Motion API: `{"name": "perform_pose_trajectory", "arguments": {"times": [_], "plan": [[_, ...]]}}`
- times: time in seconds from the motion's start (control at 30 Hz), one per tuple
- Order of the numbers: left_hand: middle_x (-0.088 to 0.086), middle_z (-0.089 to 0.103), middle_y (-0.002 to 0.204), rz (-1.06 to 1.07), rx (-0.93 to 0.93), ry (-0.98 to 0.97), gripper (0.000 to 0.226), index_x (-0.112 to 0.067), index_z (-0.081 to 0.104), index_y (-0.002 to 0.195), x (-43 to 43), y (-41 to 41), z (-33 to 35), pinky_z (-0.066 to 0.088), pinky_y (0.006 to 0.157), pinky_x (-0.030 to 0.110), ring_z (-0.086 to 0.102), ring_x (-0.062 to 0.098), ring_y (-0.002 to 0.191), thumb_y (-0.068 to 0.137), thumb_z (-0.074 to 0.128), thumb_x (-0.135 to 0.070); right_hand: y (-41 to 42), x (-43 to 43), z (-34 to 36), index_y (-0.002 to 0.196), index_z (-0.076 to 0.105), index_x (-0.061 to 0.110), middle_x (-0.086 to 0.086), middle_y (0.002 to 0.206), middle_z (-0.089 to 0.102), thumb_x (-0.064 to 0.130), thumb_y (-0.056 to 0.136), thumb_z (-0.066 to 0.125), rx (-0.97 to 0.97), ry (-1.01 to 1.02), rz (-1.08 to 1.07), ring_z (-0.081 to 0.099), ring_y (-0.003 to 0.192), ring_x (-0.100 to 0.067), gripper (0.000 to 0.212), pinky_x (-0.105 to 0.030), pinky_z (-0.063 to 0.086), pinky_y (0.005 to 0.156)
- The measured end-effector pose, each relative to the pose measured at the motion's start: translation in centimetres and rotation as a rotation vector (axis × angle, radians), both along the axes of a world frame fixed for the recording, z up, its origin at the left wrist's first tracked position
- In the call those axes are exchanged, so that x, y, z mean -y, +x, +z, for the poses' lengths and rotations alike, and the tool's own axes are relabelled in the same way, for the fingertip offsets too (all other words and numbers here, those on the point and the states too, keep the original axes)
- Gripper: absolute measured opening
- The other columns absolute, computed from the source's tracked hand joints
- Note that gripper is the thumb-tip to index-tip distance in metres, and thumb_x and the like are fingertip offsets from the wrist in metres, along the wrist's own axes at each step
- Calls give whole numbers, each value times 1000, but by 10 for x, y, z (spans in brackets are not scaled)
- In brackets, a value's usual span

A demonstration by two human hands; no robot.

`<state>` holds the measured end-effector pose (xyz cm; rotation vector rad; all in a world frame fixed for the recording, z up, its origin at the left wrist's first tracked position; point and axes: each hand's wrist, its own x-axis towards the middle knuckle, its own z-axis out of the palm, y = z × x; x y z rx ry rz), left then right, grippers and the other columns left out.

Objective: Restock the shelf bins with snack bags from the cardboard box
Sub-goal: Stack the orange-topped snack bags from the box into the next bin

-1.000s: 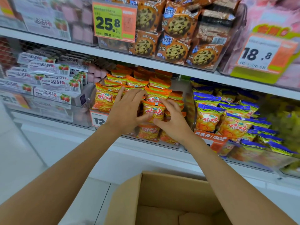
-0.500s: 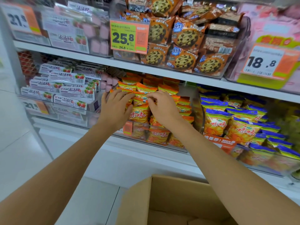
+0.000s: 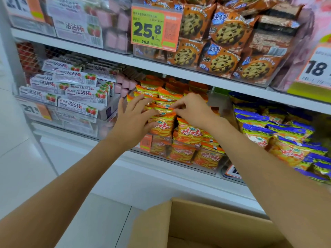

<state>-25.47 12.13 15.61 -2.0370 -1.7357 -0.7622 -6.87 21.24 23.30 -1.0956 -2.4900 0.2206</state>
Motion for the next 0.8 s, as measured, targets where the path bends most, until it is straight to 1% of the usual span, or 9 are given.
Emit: {"name": "perform_pose_trajectory", "arguments": {"times": [0.1,0.17,0.2,0.27,0.33,0.43,0.53,0.67,0.8], "plan": [[4,52,140,1,-129,57,19,-26,66,108,-6,-1,17,14,106,76,34,32,140,92,60,-34,-2,-3,0,112,73,19,1,116,69,19,94,61,-186,-62,16,52,64,7,21,-9,41,63],[2,47,145,-12,-235,-24,24,-28,64,117,-11,0,30,10,109,72,28,30,144,93,62,-32,-2,-7,1,113,72,19,0,114,70,18,95,61,-115,-95,44,51,54,12,22,-3,33,51],[-2,43,148,-15,-272,-91,28,-31,60,123,-14,1,32,8,112,69,22,26,146,95,58,-34,-2,-9,2,113,73,19,0,113,71,17,95,61,-21,-101,58,52,58,15,22,-2,33,52],[-8,38,150,-10,-284,-204,34,-36,51,133,-21,1,33,4,115,63,17,18,147,99,50,-40,0,-12,4,114,72,18,0,117,70,16,95,61,101,-115,65,59,84,11,23,-6,39,69],[-10,39,148,-18,-215,-233,36,-37,50,134,-22,1,32,1,117,60,19,14,146,99,48,-43,4,-11,7,117,71,15,0,120,68,14,97,57,14,-166,60,60,98,1,24,-12,40,79],[-8,38,151,-18,-90,-171,37,-35,53,133,-15,0,27,-6,117,58,16,16,148,97,53,-43,16,0,11,121,68,16,2,125,65,15,97,56,-179,-157,40,58,115,-7,27,-13,38,87],[-4,38,151,0,8,-64,45,-35,52,134,-6,3,17,-7,117,59,17,17,148,93,45,-49,33,16,6,120,67,23,4,131,59,26,93,62,-181,-96,-14,47,126,-12,27,-27,37,100],[-1,45,147,24,24,-37,56,-35,56,130,-3,8,7,-7,114,65,22,22,147,92,24,-61,53,31,-16,136,51,36,5,149,37,43,87,67,33,-84,-16,25,140,-17,52,-44,20,115],[3,45,147,60,-38,-74,55,-31,58,128,-14,16,5,-4,110,71,25,25,146,96,19,-54,56,26,-39,150,29,33,4,160,22,45,98,47,138,61,29,13,148,-19,56,-42,5,120]]}}
